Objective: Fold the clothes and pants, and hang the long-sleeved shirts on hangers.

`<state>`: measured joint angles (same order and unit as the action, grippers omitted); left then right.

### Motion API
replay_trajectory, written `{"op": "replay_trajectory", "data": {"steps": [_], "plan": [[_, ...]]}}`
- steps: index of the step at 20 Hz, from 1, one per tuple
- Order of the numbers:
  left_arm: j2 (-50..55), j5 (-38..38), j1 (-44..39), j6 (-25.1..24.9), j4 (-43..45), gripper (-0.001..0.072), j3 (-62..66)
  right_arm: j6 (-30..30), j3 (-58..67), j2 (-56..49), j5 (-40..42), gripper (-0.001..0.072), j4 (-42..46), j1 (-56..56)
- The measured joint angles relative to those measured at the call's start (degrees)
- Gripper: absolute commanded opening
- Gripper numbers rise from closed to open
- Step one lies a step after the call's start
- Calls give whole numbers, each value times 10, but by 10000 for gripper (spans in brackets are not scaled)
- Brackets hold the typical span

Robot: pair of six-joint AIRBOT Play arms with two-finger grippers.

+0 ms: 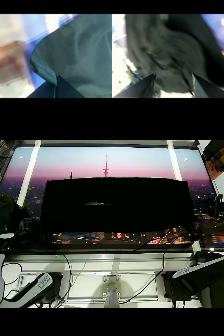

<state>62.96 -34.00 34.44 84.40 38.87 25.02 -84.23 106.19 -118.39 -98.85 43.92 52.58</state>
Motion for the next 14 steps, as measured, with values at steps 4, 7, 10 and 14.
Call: {"op": "replay_trajectory", "data": {"steps": [4, 7, 10, 14], "plan": [[0, 1, -4, -20, -6, 8, 2, -32, -14, 0, -43, 525, 78, 3], [0, -7, -5, -31, -7, 8, 2, -40, -41, 0, -56, 526, 101, 2], [0, -15, -5, -35, -8, 8, 2, -45, -61, 0, -51, 530, 103, 2], [0, -20, -5, -38, -8, 9, 2, -40, -70, 0, -38, 630, 86, -10]]}}
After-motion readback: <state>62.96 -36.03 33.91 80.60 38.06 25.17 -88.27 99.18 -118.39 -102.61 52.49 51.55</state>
